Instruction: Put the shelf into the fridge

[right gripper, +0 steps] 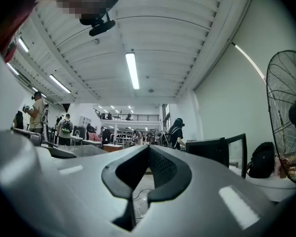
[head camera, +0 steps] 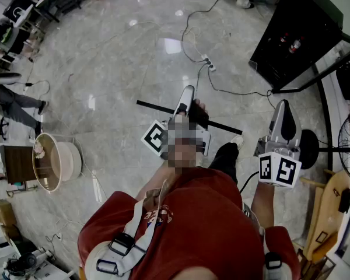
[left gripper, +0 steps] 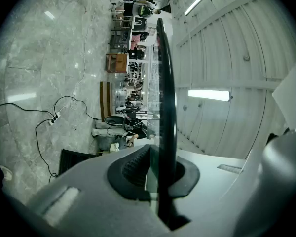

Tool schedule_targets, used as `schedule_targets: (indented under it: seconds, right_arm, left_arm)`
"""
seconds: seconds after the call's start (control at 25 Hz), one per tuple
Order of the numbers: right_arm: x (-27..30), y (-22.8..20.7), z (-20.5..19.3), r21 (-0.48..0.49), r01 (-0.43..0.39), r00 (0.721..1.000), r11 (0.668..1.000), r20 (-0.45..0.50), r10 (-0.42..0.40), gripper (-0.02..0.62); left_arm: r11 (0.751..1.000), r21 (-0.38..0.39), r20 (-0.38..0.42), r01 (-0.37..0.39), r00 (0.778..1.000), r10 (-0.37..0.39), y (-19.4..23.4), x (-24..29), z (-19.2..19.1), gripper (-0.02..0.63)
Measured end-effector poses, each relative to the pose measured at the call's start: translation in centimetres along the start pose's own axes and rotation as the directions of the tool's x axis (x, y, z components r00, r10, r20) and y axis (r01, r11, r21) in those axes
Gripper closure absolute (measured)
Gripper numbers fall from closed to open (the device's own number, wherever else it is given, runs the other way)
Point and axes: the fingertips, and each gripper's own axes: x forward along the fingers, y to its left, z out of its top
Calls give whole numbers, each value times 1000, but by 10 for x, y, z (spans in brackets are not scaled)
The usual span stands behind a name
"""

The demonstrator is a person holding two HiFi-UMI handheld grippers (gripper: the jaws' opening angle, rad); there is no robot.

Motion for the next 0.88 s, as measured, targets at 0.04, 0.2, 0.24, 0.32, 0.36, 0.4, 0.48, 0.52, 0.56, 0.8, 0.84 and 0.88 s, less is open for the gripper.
schedule_targets:
  seconds: [0.04, 0.2, 0.24, 0.32, 0.36, 0.4, 0.48, 0.52, 0.56, 0.8, 0.84, 0.88]
  right_arm:
    - [0, 0, -1, 0, -2, 1000, 1000, -3, 2, 597]
    - [2, 1, -4, 3, -5, 1000, 1000, -13, 5, 597]
    - [3, 1, -4, 2, -6, 1000, 1000, -15, 6, 597]
    - [5, 0, -6, 2, -7, 1000, 1000, -20, 7, 597]
    - [7, -1, -8, 4, -7, 1000, 1000, -23, 7, 597]
    - [9, -2, -9, 7, -5, 1000, 1000, -26, 5, 597]
    - [14, -6, -11, 23, 7, 1000, 1000, -26, -7, 597]
    - [15, -9, -12, 35, 15, 1000, 999, -22, -15, 597]
    - [17, -13, -13, 47, 22, 1000, 999, -19, -22, 597]
    - [26, -38, -26, 77, 50, 998, 996, -35, -47, 597]
    - [28, -43, -29, 74, 52, 998, 996, -43, -49, 597]
    - [31, -49, -32, 69, 55, 997, 996, -51, -52, 597]
  left_arm:
    - [1000, 0, 1, -2, 1000, 2, 1, 0, 0, 589]
    - [1000, -6, 1, -6, 1000, 6, 3, 0, 0, 591]
    - [1000, -7, 0, -7, 1000, 7, 3, 1, 0, 589]
    - [1000, -7, -3, -15, 1000, 15, 6, 2, -1, 589]
    - [1000, -8, -3, -20, 1000, 20, 7, 3, -2, 589]
    - [1000, -8, -3, -24, 1000, 24, 8, 5, -2, 589]
    - [1000, -9, -4, -28, 1000, 28, 11, 10, -2, 589]
    - [1000, -9, -5, -30, 1000, 30, 12, 13, -2, 589]
    - [999, -8, -7, -33, 999, 33, 13, 15, -3, 589]
    - [998, -7, -30, -59, 998, 58, 27, 39, -17, 589]
    - [998, -8, -38, -65, 997, 64, 31, 44, -21, 589]
    - [997, -9, -46, -71, 996, 70, 35, 50, -26, 589]
